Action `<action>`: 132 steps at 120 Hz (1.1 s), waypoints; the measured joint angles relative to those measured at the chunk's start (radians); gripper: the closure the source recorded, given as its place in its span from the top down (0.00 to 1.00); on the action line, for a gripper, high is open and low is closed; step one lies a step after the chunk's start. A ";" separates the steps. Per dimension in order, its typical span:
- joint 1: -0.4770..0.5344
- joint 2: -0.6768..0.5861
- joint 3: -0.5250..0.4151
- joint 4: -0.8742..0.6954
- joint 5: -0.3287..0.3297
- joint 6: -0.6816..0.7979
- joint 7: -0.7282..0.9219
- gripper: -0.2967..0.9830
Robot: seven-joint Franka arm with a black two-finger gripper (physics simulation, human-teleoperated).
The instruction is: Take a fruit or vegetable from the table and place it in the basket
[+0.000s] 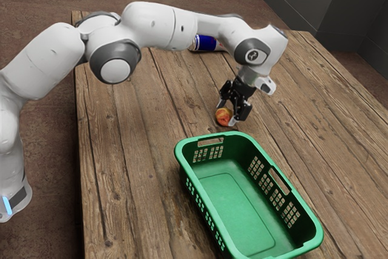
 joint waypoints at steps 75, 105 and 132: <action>-0.005 -0.032 -0.001 0.021 0.010 -0.002 0.003 0.53; -0.107 -0.155 -0.052 0.057 0.017 -0.007 0.010 0.53; -0.312 -0.191 -0.054 0.060 0.020 -0.008 0.014 0.53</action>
